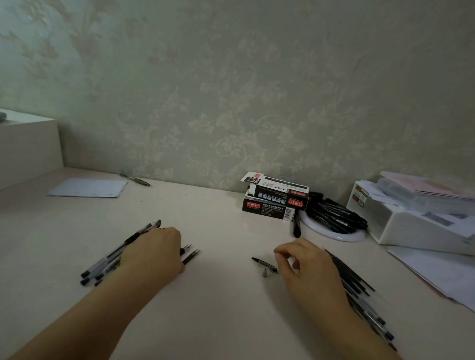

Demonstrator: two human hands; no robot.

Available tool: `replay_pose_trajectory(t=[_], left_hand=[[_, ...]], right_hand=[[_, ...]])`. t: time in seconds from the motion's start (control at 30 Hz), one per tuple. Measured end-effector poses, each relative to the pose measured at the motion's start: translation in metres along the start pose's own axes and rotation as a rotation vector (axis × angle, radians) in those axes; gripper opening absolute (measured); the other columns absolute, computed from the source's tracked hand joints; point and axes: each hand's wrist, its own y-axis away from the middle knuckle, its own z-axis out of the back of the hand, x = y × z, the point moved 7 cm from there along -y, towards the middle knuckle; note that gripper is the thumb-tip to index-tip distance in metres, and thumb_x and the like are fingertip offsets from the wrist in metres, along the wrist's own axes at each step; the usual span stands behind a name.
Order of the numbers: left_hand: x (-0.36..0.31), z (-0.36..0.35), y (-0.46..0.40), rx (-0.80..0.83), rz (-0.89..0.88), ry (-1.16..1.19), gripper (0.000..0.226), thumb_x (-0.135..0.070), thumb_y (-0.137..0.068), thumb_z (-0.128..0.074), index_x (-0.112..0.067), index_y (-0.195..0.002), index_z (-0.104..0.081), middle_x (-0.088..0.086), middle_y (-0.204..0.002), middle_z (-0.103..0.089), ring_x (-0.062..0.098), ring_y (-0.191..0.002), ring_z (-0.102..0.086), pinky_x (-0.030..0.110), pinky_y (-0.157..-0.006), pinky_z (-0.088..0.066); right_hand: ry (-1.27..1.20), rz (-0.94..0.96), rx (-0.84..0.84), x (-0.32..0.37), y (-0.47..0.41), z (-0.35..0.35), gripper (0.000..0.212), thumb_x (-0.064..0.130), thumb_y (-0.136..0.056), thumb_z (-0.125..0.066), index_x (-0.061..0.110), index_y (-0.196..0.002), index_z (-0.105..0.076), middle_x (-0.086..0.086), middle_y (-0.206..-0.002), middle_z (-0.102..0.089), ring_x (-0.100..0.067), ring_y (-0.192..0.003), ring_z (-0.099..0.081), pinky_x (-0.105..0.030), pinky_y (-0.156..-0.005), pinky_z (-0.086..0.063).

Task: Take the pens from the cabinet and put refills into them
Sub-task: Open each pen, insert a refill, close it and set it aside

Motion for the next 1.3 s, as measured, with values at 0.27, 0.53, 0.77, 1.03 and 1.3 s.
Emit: replay_pose_trajectory(t=[0.27, 0.53, 0.77, 1.03, 1.3], left_hand=[[-0.01, 0.003, 0.006, -0.114, -0.011, -0.058, 0.02, -0.031, -0.089, -0.054, -0.019, -0.081, -0.041, -0.003, -0.081, -0.044, 0.018, -0.076, -0.047, 0.028, -0.064, -0.04], [-0.033, 0.027, 0.01, -0.377, -0.202, 0.177, 0.014, -0.031, -0.088, -0.053, -0.025, -0.076, -0.048, -0.008, -0.069, -0.046, 0.011, -0.065, -0.049, 0.024, -0.056, -0.037], [-0.087, 0.002, 0.032, -0.241, -0.55, 0.591, 0.01, -0.037, -0.085, -0.059, -0.03, -0.078, -0.06, -0.016, -0.072, -0.06, -0.007, -0.067, -0.053, 0.01, -0.055, -0.037], [-0.079, -0.006, 0.024, -0.172, -0.538, 0.668, 0.01, -0.039, -0.096, -0.047, -0.039, -0.095, -0.057, -0.014, -0.077, -0.06, -0.003, -0.06, -0.05, 0.01, -0.058, -0.04], [-0.079, -0.008, 0.023, -0.145, -0.539, 0.677, 0.013, -0.046, -0.094, -0.044, -0.04, -0.096, -0.057, -0.014, -0.076, -0.06, 0.003, -0.054, -0.048, 0.013, -0.054, -0.041]], right_hand=[[-0.011, 0.001, 0.019, 0.003, 0.001, -0.004, 0.01, 0.023, -0.093, -0.064, 0.024, -0.094, -0.073, 0.017, -0.088, -0.062, 0.0, -0.077, -0.056, -0.019, -0.072, -0.05], [-0.273, -0.115, -0.031, 0.003, 0.0, 0.002, 0.007, 0.023, -0.09, -0.068, 0.027, -0.092, -0.074, 0.015, -0.084, -0.069, -0.003, -0.077, -0.063, -0.012, -0.068, -0.05], [-0.866, -0.365, 0.286, 0.012, 0.009, -0.03, 0.01, 0.022, -0.089, -0.068, 0.018, -0.086, -0.077, -0.004, -0.079, -0.075, -0.01, -0.067, -0.066, -0.019, -0.068, -0.055], [-0.947, -0.513, -0.008, -0.02, 0.001, -0.016, 0.018, 0.02, -0.101, -0.05, 0.009, -0.092, -0.061, -0.006, -0.075, -0.072, -0.013, -0.062, -0.064, -0.022, -0.06, -0.053], [-0.975, -0.531, -0.073, -0.027, 0.001, -0.014, 0.021, 0.024, -0.101, -0.048, 0.01, -0.092, -0.061, -0.005, -0.076, -0.073, -0.01, -0.063, -0.065, -0.024, -0.063, -0.052]])
